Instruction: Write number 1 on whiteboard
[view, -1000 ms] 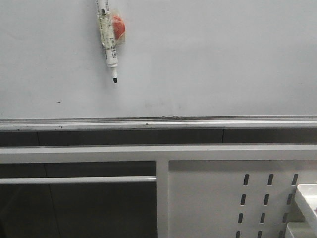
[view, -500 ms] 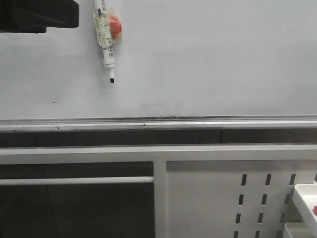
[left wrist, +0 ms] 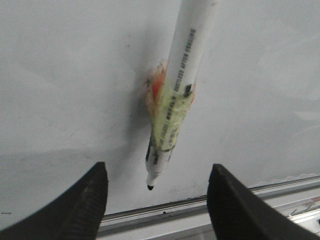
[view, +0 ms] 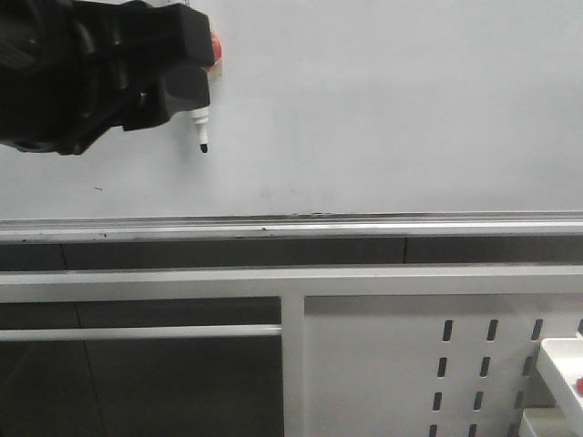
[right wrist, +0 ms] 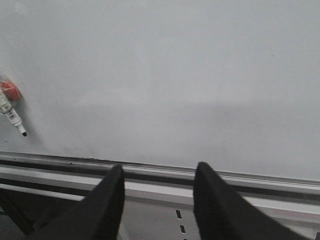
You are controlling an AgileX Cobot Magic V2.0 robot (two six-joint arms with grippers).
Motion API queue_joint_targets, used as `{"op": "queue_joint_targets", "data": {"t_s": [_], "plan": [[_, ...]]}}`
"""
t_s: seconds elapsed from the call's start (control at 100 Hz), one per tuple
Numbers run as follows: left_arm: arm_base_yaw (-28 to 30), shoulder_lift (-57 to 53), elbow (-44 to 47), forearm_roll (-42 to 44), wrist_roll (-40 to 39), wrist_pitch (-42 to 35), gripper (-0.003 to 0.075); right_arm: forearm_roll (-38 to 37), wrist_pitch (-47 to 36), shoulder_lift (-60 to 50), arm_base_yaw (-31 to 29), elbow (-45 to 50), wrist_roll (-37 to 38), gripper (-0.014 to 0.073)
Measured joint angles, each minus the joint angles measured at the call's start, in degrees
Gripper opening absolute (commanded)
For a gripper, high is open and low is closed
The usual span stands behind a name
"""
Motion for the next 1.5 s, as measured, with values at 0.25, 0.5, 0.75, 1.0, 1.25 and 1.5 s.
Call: {"op": "queue_joint_targets", "data": {"t_s": [0.25, 0.5, 0.75, 1.0, 1.25, 1.5], "plan": [[0.74, 4.68, -1.73, 3.41, -2.03, -3.42, 0.0404, 0.00, 0.00, 0.00, 0.00, 0.00, 0.00, 0.0288], [2.38, 8.42, -5.05, 3.41, -3.14, -4.68, 0.0358, 0.00, 0.00, 0.00, 0.00, 0.00, -0.09, 0.0287], [4.04, 9.68, -5.85, 3.84, -3.64, -3.63, 0.0215, 0.00, 0.00, 0.00, 0.00, 0.00, -0.09, 0.0287], [4.68, 9.81, -6.16, 4.09, -3.74, -2.53, -0.0020, 0.00, 0.12, 0.00, 0.00, 0.00, -0.09, 0.0287], [2.36, 3.05, -6.17, 8.58, 6.71, 7.26, -0.0020, 5.03, 4.94, 0.17, 1.68, -1.89, -8.39, 0.0285], [-5.23, -9.26, -6.71, 17.32, 26.52, 30.78, -0.0020, 20.84, 14.13, 7.59, 11.08, -11.50, -35.20, 0.0288]]}}
